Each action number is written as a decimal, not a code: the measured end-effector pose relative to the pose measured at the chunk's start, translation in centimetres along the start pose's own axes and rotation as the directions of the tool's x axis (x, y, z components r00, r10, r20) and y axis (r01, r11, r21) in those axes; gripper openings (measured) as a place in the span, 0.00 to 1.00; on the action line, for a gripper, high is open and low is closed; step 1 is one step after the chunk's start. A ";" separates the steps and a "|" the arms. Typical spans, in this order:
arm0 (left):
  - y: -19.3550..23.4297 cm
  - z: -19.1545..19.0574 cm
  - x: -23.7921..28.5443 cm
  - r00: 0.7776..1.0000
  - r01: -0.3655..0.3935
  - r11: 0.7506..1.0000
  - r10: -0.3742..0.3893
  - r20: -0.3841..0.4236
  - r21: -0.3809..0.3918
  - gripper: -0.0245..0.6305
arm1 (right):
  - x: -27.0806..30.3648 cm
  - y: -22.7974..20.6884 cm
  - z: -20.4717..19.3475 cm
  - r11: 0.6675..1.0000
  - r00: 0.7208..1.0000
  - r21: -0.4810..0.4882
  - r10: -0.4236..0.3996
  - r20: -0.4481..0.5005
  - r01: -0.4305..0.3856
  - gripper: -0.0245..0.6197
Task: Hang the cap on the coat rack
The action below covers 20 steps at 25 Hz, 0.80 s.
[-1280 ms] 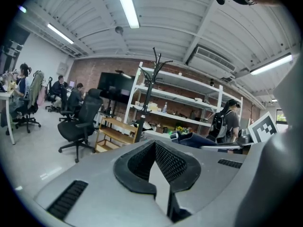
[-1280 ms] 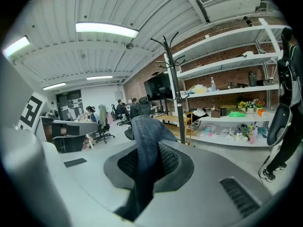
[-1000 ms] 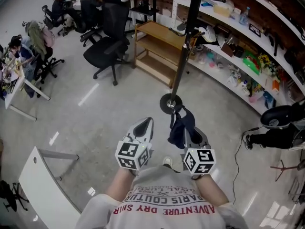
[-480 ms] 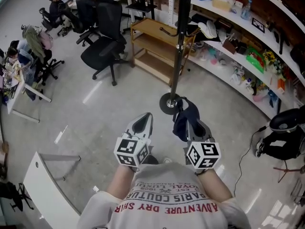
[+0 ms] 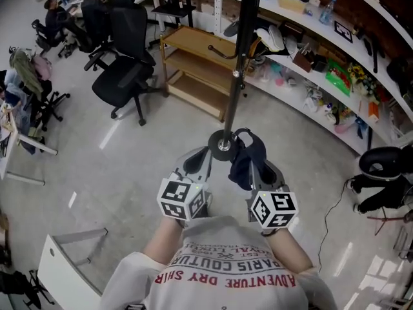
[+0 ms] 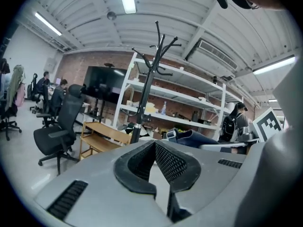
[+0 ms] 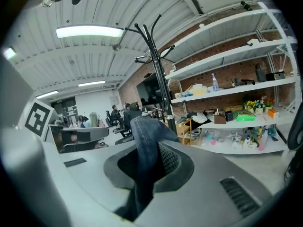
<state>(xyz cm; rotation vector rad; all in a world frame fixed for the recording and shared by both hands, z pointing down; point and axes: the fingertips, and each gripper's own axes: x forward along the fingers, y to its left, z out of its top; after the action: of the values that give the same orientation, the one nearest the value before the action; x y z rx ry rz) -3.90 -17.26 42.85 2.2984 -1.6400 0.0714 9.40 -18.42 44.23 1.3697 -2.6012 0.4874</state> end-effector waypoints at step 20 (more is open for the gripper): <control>11.9 2.5 10.3 0.975 0.205 0.979 -0.205 -0.082 -0.003 0.05 | 14.5 -3.4 7.2 0.959 0.954 0.063 -0.280 0.109 0.275 0.09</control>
<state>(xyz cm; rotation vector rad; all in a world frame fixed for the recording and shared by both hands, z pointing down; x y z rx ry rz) -11.75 -30.85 45.41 2.4212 -1.3567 0.1217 4.04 -34.00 42.48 1.7957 -2.4386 0.4397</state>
